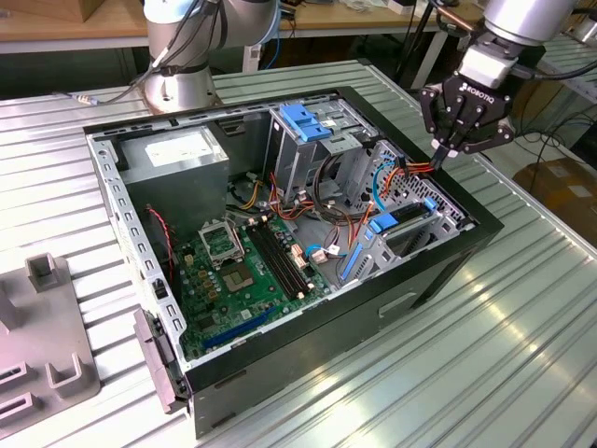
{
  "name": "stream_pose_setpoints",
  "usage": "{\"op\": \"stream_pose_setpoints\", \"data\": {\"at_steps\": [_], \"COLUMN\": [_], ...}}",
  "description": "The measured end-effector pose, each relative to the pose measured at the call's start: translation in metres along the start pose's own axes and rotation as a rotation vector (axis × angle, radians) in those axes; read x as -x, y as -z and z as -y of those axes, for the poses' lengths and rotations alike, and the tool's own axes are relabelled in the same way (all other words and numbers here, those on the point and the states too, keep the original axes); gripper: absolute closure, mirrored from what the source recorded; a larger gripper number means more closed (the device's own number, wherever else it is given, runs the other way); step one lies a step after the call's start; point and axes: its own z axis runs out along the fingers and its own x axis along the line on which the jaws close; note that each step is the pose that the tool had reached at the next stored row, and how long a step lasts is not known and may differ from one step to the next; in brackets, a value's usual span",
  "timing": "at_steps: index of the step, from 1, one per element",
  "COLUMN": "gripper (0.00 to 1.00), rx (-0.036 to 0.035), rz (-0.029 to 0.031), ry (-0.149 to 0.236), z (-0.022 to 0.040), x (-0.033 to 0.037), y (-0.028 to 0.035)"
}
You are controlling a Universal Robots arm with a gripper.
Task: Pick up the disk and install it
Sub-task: 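Insert the first disk wire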
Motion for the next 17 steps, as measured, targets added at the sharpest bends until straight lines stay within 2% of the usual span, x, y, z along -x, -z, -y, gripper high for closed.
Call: {"op": "stream_pose_setpoints", "data": {"at_steps": [5,10,12,14,17], "gripper": [0.9,0.9,0.9,0.9,0.9], "rx": [-0.0039,-0.0059,-0.0074,-0.0098,-0.0119], "rz": [-0.0012,-0.0021,-0.0024,-0.003,-0.0036], "ry": [0.098,0.152,0.189,0.247,0.303], "z": [0.0006,0.0064,0.0067,0.007,0.0074], "x": [-0.0003,-0.0021,-0.0022,-0.0023,-0.0025], "y": [-0.0001,-0.0014,-0.0015,-0.0016,-0.0016]}}
